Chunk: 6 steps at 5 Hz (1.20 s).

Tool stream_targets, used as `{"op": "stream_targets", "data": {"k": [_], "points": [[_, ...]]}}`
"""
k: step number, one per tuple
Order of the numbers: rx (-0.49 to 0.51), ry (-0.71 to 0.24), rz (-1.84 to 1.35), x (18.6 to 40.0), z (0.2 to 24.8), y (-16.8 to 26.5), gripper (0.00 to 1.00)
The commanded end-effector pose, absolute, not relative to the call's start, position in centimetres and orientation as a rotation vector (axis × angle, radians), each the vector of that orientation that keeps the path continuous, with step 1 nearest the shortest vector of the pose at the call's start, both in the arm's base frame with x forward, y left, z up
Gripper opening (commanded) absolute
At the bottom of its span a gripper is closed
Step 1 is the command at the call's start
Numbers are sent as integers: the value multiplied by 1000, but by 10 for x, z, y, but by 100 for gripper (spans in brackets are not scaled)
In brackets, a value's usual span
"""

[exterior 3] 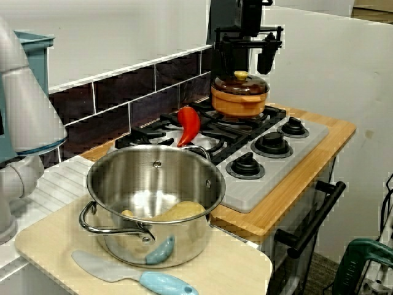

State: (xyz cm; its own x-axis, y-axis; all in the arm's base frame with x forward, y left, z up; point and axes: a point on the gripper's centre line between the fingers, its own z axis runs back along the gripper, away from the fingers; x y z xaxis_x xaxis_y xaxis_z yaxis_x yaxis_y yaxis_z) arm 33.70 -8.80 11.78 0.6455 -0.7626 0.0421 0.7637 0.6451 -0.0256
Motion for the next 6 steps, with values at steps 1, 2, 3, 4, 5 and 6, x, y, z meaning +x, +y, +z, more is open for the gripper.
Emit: {"op": "stream_targets", "data": {"k": [1,2,3,4,5,6], "points": [[-27,-68,-854,339,126,-94,100],[-24,-66,-848,340,126,-96,100],[-23,-64,-841,343,123,-96,100],[-20,-61,-835,344,122,-96,100],[-22,-55,-831,344,121,-97,100],[-22,-46,-823,346,118,-97,100]]}}
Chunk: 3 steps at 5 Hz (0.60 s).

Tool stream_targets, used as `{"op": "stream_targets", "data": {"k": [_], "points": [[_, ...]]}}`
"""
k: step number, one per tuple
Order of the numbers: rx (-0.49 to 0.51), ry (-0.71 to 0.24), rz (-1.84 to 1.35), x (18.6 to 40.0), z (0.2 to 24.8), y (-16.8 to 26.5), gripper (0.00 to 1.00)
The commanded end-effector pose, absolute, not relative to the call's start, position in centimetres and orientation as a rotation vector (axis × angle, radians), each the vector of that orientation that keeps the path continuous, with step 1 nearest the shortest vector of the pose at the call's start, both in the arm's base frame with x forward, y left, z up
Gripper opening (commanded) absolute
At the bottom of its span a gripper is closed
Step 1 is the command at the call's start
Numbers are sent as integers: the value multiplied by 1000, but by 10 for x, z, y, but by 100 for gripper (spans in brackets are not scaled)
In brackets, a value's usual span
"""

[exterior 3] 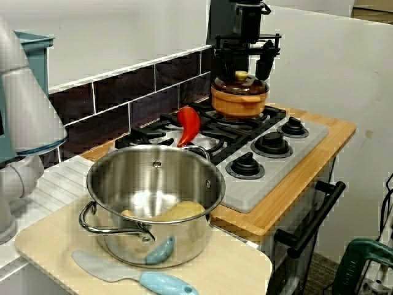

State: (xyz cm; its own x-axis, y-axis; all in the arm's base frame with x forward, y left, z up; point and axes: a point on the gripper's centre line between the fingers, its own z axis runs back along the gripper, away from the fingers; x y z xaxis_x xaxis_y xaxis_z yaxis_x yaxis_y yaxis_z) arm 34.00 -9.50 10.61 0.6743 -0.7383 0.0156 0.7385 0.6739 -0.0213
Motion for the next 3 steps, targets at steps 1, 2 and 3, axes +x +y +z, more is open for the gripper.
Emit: {"op": "stream_targets", "data": {"k": [1,2,3], "points": [[-25,-41,-813,348,117,-97,100],[-33,-40,-809,349,118,-97,100],[-39,-37,-804,349,117,-96,45]]}}
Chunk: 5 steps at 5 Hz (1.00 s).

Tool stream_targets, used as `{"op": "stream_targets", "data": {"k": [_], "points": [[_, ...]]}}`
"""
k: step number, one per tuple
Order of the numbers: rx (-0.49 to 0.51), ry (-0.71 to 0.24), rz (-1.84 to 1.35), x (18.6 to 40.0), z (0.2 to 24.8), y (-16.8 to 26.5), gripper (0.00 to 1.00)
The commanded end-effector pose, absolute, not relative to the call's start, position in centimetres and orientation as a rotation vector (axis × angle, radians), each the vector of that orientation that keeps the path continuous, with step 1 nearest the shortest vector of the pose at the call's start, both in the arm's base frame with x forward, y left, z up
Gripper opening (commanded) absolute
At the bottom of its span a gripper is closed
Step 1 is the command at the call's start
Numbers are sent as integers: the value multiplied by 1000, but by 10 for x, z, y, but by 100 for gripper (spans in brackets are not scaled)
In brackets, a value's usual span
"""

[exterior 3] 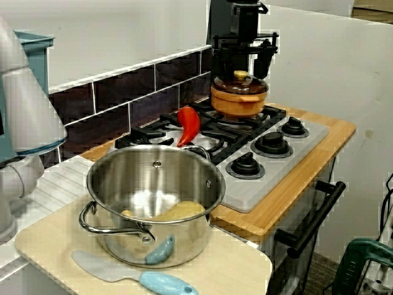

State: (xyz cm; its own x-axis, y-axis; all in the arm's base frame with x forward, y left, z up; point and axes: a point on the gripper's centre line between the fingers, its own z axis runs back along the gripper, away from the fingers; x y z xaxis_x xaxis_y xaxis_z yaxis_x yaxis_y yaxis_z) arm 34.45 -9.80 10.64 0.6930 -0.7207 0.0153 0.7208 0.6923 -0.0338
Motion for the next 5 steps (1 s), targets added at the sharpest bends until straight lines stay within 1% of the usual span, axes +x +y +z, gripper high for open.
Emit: {"op": "stream_targets", "data": {"k": [1,3,5], "points": [[-52,-35,-806,349,114,-94,0],[-56,-44,-810,347,117,-89,0],[-78,-58,-798,346,136,-80,0]]}}
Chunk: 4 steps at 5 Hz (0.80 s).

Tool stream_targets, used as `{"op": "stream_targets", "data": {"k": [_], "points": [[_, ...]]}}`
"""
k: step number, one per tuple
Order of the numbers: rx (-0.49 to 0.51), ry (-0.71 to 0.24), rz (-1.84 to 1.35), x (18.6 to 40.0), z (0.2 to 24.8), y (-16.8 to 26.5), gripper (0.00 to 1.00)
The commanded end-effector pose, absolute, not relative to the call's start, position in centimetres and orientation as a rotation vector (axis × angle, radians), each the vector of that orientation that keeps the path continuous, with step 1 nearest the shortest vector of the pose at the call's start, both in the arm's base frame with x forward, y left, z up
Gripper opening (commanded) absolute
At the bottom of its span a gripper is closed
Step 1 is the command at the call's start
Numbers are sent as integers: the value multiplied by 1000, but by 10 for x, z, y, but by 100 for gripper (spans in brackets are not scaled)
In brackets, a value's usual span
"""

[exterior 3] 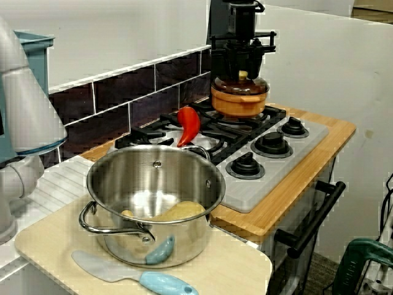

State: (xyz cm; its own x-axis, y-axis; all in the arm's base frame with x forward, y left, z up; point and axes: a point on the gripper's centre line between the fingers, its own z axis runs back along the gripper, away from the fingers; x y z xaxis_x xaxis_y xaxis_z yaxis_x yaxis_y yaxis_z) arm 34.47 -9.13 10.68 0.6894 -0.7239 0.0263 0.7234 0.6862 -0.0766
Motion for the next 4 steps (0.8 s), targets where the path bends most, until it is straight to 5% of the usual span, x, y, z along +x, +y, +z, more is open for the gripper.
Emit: {"op": "stream_targets", "data": {"k": [1,4], "points": [[-89,-67,-792,343,143,-74,0],[-118,-92,-780,334,162,-56,0]]}}
